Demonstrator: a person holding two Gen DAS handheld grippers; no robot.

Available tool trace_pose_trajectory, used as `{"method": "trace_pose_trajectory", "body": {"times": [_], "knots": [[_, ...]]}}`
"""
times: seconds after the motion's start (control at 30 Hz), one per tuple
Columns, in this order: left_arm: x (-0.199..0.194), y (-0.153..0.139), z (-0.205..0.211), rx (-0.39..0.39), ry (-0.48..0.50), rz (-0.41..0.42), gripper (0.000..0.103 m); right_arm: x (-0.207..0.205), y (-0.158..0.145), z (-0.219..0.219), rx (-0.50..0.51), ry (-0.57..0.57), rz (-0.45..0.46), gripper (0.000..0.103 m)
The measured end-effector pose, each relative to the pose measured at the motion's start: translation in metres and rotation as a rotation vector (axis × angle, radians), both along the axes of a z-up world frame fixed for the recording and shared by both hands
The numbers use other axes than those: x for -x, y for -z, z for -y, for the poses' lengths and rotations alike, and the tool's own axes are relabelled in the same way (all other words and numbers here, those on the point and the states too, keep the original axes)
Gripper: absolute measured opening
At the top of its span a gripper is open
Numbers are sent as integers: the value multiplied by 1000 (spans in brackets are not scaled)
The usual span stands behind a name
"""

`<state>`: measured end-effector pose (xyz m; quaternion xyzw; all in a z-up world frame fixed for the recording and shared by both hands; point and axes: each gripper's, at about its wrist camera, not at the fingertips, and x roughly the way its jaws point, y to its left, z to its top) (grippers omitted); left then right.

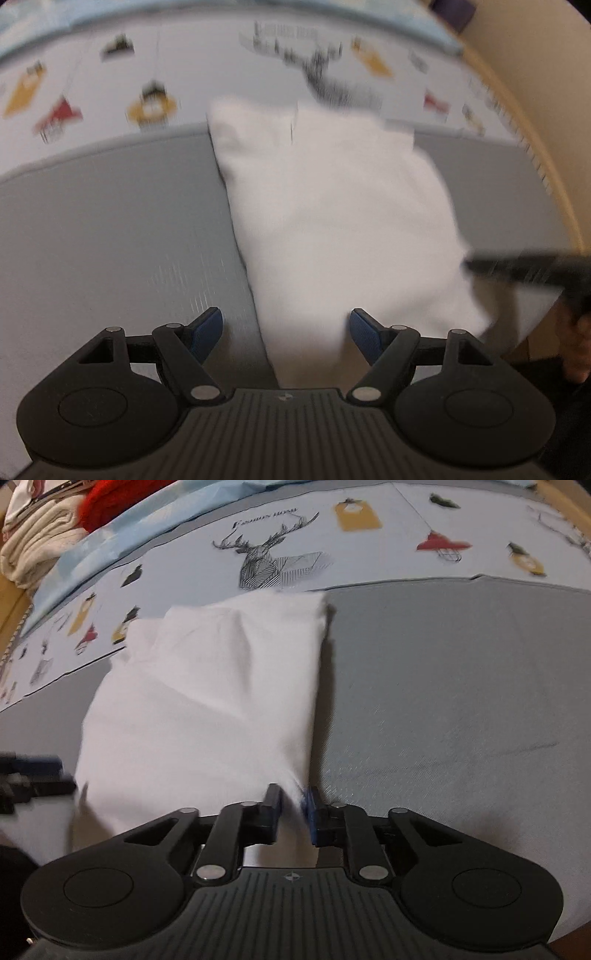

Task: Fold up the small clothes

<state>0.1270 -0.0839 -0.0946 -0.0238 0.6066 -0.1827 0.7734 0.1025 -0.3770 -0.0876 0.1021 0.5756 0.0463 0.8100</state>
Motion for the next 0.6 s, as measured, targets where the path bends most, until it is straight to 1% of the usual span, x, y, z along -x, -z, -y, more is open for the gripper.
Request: {"method": "trace_pose_trajectory", "body": {"times": [0.03, 0.07, 0.1, 0.13, 0.17, 0.23, 0.27, 0.33, 0.4, 0.43, 0.5, 0.53, 0.6], "knots": [[0, 8, 4, -23, 6, -28, 81, -2, -5, 4, 2, 37, 31, 41], [-1, 13, 5, -41, 5, -46, 81, -3, -12, 9, 3, 85, 71, 50], [-4, 16, 5, -42, -7, -55, 81, -6, -18, 15, 2, 140, 113, 63], [-6, 15, 1, -19, -33, -55, 81, -8, -20, 20, -3, 183, 135, 68], [-10, 13, -5, 26, -73, -50, 81, -11, -20, 23, -13, 209, 136, 68], [-19, 8, -18, 109, -161, -36, 81, -20, -10, 25, -55, 235, 90, 68], [-25, 7, -27, 142, -217, -27, 84, -24, -6, 25, -63, 238, 66, 68], [-35, 11, -38, 181, -294, -18, 86, -35, 5, 16, -45, 228, 32, 68], [-44, 21, -44, 201, -337, -56, 85, -41, 10, 7, -24, 205, 12, 68], [-48, 29, -45, 202, -344, -84, 85, -42, 13, 3, -18, 196, 0, 68], [-53, 38, -39, 200, -321, -118, 84, -46, 20, -8, -14, 175, -26, 65], [-54, 42, -36, 197, -296, -127, 84, -46, 21, -12, -18, 164, -35, 59], [-55, 45, -31, 190, -261, -123, 76, -47, 23, -20, -37, 149, -52, 49]]}}
